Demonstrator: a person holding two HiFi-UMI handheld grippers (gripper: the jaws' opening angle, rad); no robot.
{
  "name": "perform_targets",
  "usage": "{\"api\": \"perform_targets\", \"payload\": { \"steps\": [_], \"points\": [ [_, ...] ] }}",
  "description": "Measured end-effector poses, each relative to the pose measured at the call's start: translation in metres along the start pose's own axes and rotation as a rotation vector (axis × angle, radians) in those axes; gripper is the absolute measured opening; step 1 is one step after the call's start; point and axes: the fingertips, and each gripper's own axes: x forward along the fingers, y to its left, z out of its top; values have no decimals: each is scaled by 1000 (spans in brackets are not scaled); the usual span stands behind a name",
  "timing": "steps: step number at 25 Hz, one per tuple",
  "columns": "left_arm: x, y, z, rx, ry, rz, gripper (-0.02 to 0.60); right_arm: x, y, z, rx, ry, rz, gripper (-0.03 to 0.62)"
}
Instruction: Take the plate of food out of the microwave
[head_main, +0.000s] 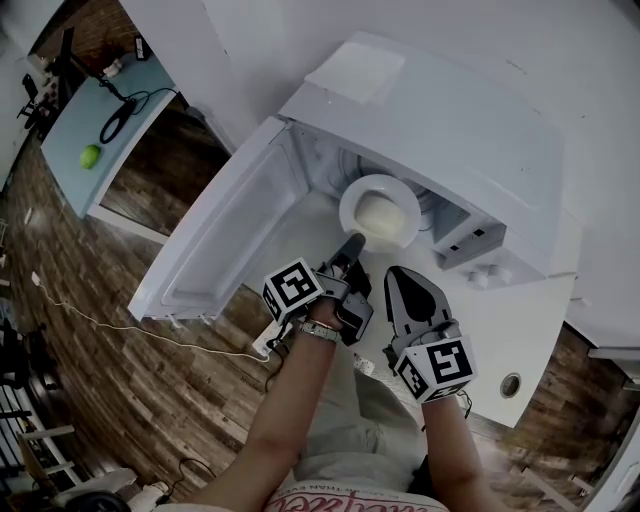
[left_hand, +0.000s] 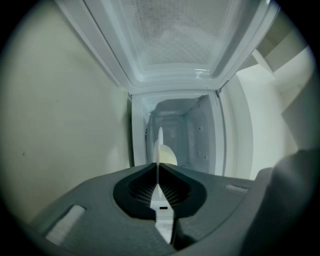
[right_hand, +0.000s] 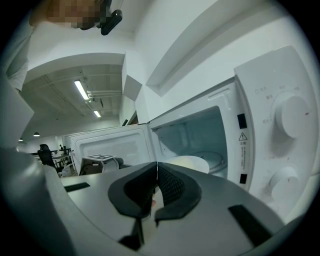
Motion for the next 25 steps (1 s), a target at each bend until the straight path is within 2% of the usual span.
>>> {"api": "perform_targets", "payload": {
  "steps": [11,25],
  "points": [
    [-28,1,-5,-2,-18,-4,17,-13,15,0,-5,-11,25,14],
    [-61,-8,-10,-28,-47,-12,17,-27,18,12,-4,-48,6,14]
  ]
}}
